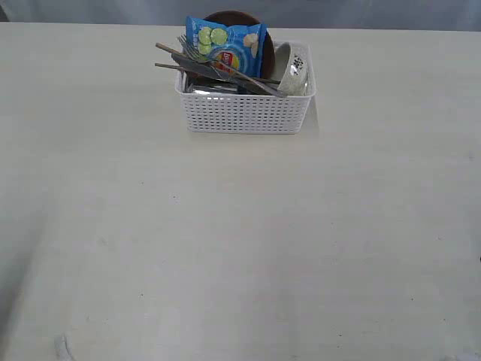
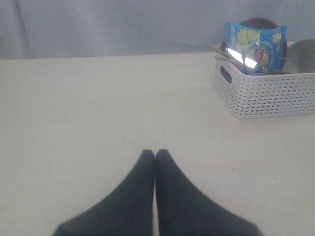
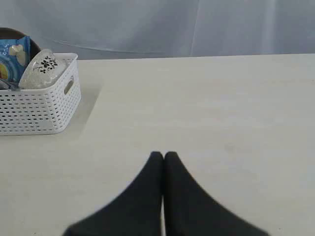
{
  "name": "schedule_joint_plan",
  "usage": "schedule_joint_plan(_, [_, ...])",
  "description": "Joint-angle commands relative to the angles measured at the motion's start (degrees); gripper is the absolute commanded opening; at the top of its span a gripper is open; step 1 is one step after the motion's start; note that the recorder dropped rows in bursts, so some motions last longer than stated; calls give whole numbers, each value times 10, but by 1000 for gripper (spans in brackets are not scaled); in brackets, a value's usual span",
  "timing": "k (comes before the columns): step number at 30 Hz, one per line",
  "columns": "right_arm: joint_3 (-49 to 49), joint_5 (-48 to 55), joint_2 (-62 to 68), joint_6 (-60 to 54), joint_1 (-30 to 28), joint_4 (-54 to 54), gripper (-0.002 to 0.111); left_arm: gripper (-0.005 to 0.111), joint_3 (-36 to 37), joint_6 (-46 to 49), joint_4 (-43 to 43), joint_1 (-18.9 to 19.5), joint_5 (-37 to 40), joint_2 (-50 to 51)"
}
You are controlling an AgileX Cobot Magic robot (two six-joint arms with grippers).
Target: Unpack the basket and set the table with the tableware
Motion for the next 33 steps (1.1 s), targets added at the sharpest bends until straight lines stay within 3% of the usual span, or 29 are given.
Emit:
schedule_joint_plan(1, [2,-12,-3,-1,-2,-4,-1,0,2,-2,5,-3,-6,-1])
schedule_joint_plan(9, [2,-148,-3,-1,-2,-3,-1,0,2,-2,5,-3,-6,-1])
schedule_joint_plan(18, [2,-221,-3,-1,-2,-3,-1,0,2,-2,5,-3,-6,-1])
schedule_joint_plan(25, [2,-384,-3,25,-2,-3,-1,0,2,-2,5,-3,-6,-1])
schedule_joint_plan(33, [-167,-244,64,38,-2,-4,-1,0,2,-2,5,-3,-6,-1])
